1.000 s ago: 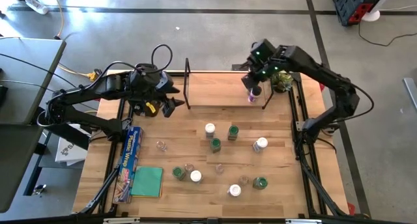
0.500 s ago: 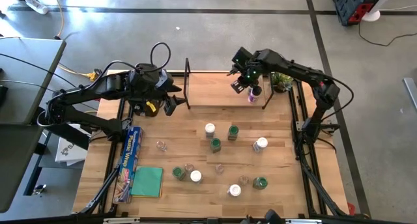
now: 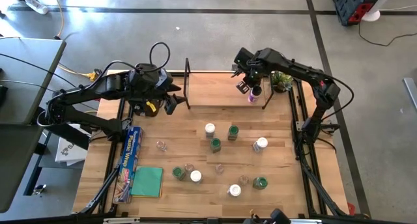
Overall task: Shelf spices
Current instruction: Put the black spice bottle on the shelf and align with the other black spice bottles, then put the top right white spice bottle on the shelf
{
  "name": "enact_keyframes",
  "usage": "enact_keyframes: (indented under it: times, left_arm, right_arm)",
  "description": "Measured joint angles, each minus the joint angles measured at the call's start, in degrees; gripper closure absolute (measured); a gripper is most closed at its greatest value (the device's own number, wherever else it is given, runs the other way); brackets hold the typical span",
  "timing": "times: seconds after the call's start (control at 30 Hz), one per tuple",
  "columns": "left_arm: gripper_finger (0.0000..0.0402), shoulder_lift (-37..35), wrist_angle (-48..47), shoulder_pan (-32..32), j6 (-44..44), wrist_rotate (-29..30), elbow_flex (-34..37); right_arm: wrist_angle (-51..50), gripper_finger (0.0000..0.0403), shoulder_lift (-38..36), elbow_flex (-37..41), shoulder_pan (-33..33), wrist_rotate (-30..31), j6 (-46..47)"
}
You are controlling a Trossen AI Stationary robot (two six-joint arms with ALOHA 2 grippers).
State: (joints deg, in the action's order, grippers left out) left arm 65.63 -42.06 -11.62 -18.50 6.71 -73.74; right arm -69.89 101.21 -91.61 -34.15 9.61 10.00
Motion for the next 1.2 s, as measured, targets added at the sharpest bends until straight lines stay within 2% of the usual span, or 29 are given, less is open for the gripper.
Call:
enact_keyframes:
  times: [0.13,0.27,0.47,0.63,0.8,0.87,0.97,1.2]
  left_arm:
    - [0.0119,0.0,0.0,0.0,0.0,0.1,0.0]
    - [0.0119,0.0,0.0,0.0,0.0,0.1,0.0]
    - [0.0119,0.0,0.0,-0.1,0.4,0.2,0.0]
    - [0.0119,0.0,0.0,-1.0,0.6,0.2,0.0]
    - [0.0119,0.0,0.0,-2.0,0.7,0.0,0.0]
    - [0.0119,0.0,0.0,-2.4,1.3,0.0,0.0]
    - [0.0119,0.0,-0.1,-2.7,2.9,-0.1,0.0]
    - [0.0119,0.0,-0.1,-2.7,8.1,-0.1,0.0]
  right_arm:
    - [0.5,0.0343,0.0,-0.8,0.0,0.0,0.2]
    - [0.7,0.0343,0.0,-5.4,0.1,0.0,0.2]
    - [1.2,0.0343,0.0,-17.2,-1.3,4.0,-0.2]
    - [0.2,0.0343,-0.1,-29.7,-2.0,4.4,-3.2]
    - [-1.2,0.0344,-2.3,-36.9,3.3,4.1,-8.3]
    - [0.4,0.0348,-4.4,-37.0,7.3,4.3,-9.8]
    - [-0.4,0.0356,-7.6,-34.4,12.6,3.4,-5.7]
    - [-5.4,0.0359,-16.3,-14.5,25.9,2.4,12.9]
